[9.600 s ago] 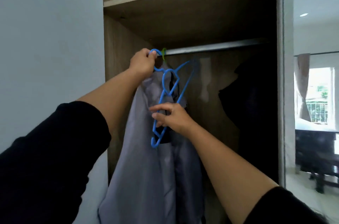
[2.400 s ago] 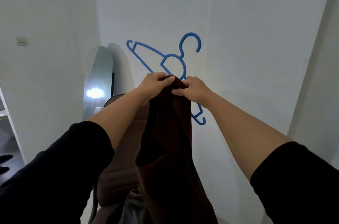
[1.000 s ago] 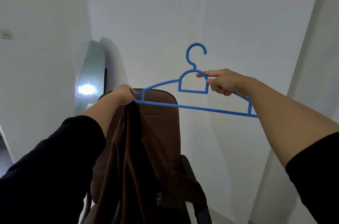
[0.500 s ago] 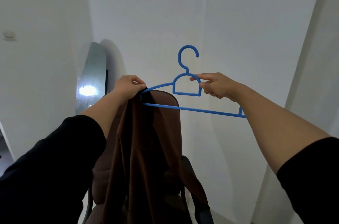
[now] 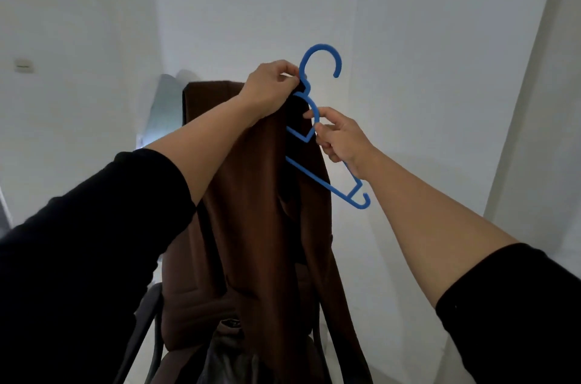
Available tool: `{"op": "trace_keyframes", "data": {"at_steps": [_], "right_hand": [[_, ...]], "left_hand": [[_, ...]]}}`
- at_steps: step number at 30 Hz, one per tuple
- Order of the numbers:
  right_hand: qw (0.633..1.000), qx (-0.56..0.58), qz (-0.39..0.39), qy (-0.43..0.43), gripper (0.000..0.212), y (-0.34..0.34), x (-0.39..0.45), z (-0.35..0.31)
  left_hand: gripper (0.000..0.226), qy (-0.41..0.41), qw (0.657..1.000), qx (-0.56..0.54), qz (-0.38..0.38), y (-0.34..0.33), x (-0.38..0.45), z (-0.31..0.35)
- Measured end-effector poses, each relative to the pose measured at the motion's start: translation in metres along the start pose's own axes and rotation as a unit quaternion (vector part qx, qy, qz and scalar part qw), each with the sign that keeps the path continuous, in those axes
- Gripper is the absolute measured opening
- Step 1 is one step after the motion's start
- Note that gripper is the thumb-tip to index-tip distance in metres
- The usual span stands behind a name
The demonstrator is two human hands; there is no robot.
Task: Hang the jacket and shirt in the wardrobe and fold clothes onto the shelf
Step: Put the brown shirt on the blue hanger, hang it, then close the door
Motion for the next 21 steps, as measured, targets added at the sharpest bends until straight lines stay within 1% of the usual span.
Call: {"op": "trace_keyframes", "data": {"at_steps": [2, 4, 5, 7, 8, 9, 10, 12, 14, 15, 17, 21], "right_hand": [[1.0, 0.028, 0.008, 0.005, 0.027, -0.002, 0.002, -0.005], [0.997, 0.071, 0.003, 0.001, 0.028, -0.007, 0.002, -0.007], [0.995, 0.096, -0.005, -0.004, 0.028, -0.01, 0.001, -0.007], [0.993, 0.116, -0.032, -0.014, 0.03, -0.019, 0.001, -0.006], [0.995, 0.083, -0.048, -0.018, 0.033, -0.022, 0.0, -0.006], [0.998, 0.011, -0.066, -0.021, 0.038, -0.023, 0.0, -0.004], [0.992, -0.086, -0.091, -0.018, 0.042, -0.023, -0.002, -0.003], [0.953, -0.271, -0.134, 0.0, 0.046, -0.02, -0.005, 0.001], [0.903, -0.404, -0.146, 0.012, 0.051, -0.014, -0.008, 0.007], [0.877, -0.457, -0.147, 0.018, 0.051, -0.012, -0.009, 0.01], [0.835, -0.53, -0.147, 0.036, 0.046, -0.014, -0.01, 0.015], [0.778, -0.608, -0.143, 0.071, 0.04, -0.019, -0.005, 0.013]], "left_hand": [[0.031, -0.037, 0.994, 0.103, -0.025, -0.007, 0.002, 0.012], [0.037, -0.063, 0.976, 0.208, -0.02, -0.011, 0.002, 0.018], [0.036, -0.075, 0.967, 0.244, -0.006, -0.012, 0.003, 0.02], [0.025, -0.093, 0.954, 0.284, 0.013, -0.01, 0.003, 0.023], [0.019, -0.097, 0.951, 0.294, 0.009, -0.009, 0.003, 0.021], [0.017, -0.1, 0.949, 0.299, 0.0, -0.008, 0.003, 0.019], [0.016, -0.101, 0.948, 0.301, -0.009, -0.006, 0.001, 0.016], [0.016, -0.111, 0.948, 0.298, -0.012, -0.004, -0.003, 0.013], [0.015, -0.12, 0.948, 0.294, 0.001, 0.0, -0.005, 0.012], [0.016, -0.118, 0.949, 0.293, 0.012, 0.004, -0.005, 0.011], [0.018, -0.104, 0.952, 0.284, 0.033, 0.016, -0.002, 0.007], [0.024, -0.062, 0.958, 0.275, 0.051, 0.032, 0.002, -0.007]]}}
Point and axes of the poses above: each hand's wrist, its own x-axis towards the middle knuckle, its own y-axis out of the back of the hand, z = x × y, the point moved 8 cm from there along x, towards the middle knuckle, and after that the axes turned 7 degrees about z, right-handed, at the moved point
